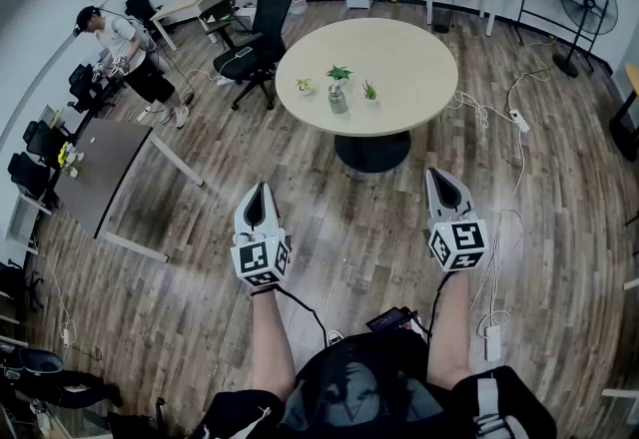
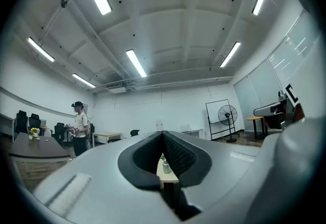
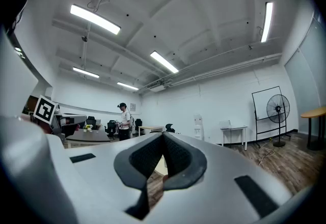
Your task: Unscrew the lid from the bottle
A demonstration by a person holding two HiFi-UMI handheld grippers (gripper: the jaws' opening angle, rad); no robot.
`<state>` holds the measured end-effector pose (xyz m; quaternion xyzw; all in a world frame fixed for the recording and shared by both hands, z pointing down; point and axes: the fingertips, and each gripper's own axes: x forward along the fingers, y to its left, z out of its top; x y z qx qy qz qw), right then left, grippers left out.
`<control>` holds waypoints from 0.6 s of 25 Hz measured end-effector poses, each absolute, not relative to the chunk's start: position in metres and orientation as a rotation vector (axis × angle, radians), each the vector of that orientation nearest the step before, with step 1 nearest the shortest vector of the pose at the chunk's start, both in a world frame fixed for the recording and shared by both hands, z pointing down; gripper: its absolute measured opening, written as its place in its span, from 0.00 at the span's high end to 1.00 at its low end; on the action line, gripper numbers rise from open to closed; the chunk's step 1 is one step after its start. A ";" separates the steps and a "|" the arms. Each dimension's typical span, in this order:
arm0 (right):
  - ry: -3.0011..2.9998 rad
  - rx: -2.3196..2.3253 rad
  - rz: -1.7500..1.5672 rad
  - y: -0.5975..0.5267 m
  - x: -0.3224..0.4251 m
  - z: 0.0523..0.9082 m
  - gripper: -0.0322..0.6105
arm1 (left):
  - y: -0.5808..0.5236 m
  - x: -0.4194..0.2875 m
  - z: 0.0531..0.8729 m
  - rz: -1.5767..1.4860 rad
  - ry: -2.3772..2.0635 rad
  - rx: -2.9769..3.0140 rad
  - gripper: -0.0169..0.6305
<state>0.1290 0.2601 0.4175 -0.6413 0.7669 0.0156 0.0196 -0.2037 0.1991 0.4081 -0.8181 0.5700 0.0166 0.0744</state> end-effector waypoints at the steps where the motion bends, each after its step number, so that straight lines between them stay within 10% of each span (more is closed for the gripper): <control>1: 2.379 -1.991 0.050 0.260 0.131 0.418 0.95 | 0.200 -0.202 0.408 0.049 1.710 -2.452 0.97; 15: 2.385 -2.008 0.195 0.273 0.137 0.411 0.95 | 0.214 -0.188 0.405 0.059 1.716 -2.446 0.97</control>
